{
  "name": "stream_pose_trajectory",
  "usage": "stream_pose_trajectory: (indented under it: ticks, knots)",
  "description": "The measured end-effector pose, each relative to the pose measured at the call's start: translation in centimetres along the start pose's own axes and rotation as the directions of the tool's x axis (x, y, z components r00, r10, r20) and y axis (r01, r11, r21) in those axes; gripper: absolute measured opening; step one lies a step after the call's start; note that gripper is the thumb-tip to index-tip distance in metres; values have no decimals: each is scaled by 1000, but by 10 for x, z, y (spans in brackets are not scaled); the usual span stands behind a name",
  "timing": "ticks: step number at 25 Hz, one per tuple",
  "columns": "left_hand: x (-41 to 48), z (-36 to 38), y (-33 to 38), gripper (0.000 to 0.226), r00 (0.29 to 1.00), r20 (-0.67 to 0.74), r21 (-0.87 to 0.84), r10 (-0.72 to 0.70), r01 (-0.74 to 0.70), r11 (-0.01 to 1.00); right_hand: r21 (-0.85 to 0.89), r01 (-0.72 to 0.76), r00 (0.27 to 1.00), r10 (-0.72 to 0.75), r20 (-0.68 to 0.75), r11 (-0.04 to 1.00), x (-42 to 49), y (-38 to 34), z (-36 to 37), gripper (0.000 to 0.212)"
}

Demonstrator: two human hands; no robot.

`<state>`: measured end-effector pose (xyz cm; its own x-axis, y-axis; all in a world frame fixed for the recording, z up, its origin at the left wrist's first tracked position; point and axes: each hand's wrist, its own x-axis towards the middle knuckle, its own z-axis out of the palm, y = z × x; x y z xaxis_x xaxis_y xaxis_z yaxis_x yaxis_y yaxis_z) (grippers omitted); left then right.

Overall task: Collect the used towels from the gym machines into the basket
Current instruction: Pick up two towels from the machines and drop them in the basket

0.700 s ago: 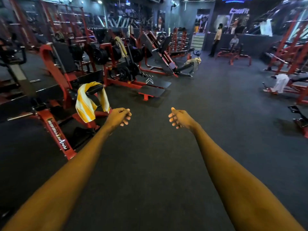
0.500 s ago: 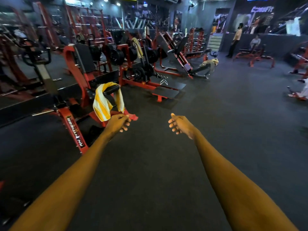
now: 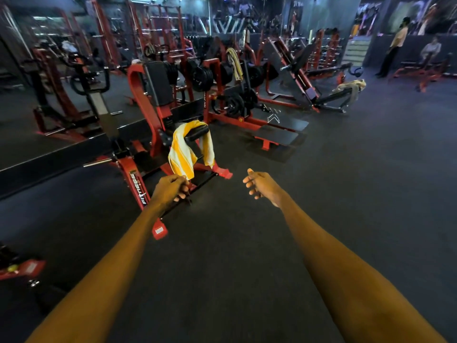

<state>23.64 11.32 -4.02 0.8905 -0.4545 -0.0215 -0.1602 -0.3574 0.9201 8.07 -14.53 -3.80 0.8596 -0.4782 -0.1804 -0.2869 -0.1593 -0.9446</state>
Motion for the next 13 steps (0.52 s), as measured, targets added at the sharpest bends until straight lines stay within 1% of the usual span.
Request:
stream_pose_trajectory:
  ticks: [4,8,13]
  knots:
    - [68,-12,-12,30,999,-21,7,-27,27,1000,-23,4,1000,-4,21,1000,89,-6,13,49]
    - [161,-10,-14,29,998,-32,18,-53,53,998,-15,21,998,-21,52,1000,197,-15,10,46]
    - [275,-6,-7,30,995,-80,3,-67,67,998,-62,6,998,-2,58,998,316,-27,4,46]
